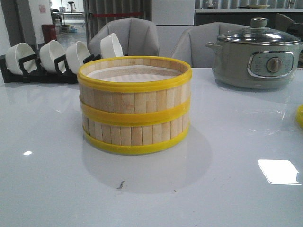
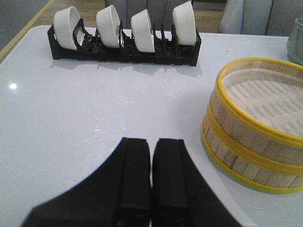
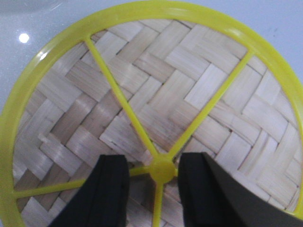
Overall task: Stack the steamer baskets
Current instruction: 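Lower the right gripper onto the centre hub of the woven lid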
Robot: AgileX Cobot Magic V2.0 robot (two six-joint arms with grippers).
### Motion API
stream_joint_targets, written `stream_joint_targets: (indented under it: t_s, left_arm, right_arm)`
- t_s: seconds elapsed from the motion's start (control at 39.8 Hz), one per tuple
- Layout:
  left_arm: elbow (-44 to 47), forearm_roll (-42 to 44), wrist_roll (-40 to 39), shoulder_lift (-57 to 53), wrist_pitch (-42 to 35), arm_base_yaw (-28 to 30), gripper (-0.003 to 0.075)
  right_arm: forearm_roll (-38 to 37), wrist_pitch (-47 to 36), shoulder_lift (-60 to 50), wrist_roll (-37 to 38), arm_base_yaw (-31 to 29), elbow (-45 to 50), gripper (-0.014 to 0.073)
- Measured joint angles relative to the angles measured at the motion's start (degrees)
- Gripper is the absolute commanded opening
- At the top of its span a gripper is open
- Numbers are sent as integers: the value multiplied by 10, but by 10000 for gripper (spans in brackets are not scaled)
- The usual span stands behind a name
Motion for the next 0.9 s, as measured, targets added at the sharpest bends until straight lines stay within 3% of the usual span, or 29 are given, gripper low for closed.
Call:
stream_joint_targets:
  t_s: [0.9]
  left_arm:
    - [0,0,0,0,0,0,95]
  right_arm:
    - [4,-4,2,0,-6,0,364]
